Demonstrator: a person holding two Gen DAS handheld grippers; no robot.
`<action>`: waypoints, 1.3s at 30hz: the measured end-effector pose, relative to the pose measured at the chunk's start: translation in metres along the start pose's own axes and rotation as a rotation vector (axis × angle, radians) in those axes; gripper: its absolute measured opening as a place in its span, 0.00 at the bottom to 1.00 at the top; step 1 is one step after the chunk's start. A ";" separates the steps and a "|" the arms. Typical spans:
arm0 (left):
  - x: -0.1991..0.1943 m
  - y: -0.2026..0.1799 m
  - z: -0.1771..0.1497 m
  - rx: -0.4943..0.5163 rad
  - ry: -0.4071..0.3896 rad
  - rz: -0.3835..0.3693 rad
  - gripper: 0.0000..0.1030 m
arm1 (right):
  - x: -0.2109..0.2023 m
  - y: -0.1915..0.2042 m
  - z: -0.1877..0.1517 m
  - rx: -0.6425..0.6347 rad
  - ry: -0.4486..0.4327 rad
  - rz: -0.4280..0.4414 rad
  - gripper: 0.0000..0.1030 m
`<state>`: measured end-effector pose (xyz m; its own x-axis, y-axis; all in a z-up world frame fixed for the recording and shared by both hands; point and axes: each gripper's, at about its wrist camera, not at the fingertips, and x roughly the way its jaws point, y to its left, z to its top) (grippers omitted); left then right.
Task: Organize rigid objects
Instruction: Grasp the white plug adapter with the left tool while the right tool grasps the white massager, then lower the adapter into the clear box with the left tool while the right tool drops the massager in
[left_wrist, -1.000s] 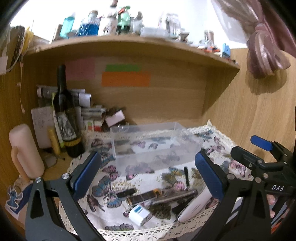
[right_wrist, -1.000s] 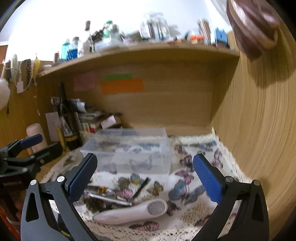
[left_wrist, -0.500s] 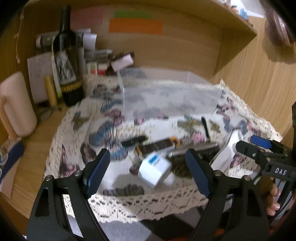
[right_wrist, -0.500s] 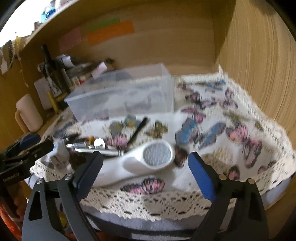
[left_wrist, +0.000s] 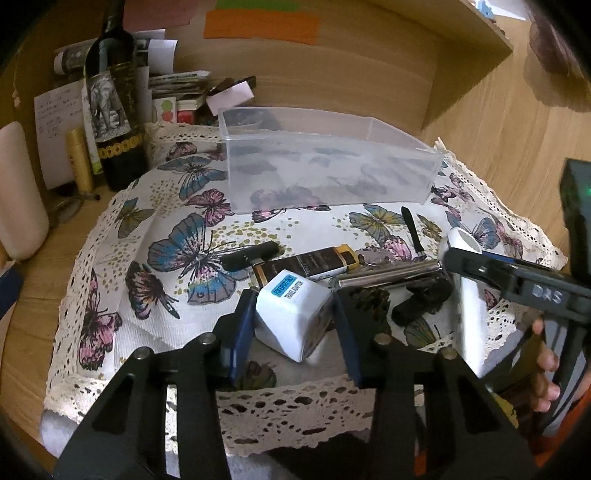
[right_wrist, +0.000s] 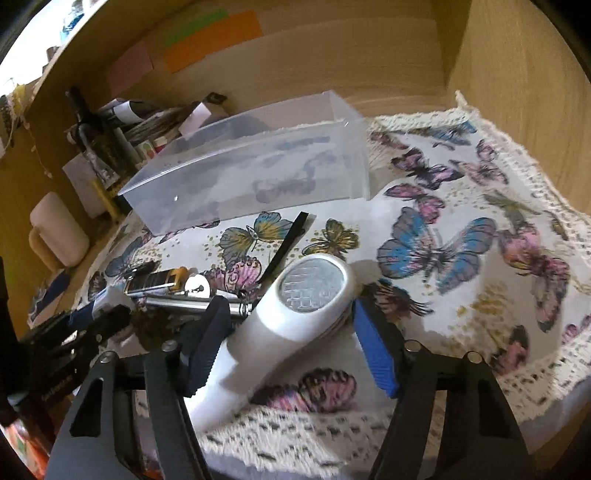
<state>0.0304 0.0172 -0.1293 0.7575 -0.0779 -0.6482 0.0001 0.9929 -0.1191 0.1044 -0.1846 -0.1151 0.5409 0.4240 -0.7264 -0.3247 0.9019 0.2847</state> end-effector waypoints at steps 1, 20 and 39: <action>0.000 0.000 0.000 0.004 -0.002 0.000 0.41 | 0.002 0.002 0.001 -0.014 0.004 -0.011 0.51; -0.019 0.002 0.028 0.012 -0.110 0.013 0.27 | -0.039 -0.002 0.034 -0.091 -0.161 -0.087 0.38; -0.034 0.026 0.123 -0.024 -0.203 0.022 0.27 | -0.084 0.009 0.097 -0.153 -0.374 -0.106 0.38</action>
<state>0.0851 0.0569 -0.0186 0.8733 -0.0340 -0.4859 -0.0317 0.9915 -0.1263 0.1316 -0.2040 0.0093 0.8127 0.3556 -0.4616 -0.3484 0.9315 0.1043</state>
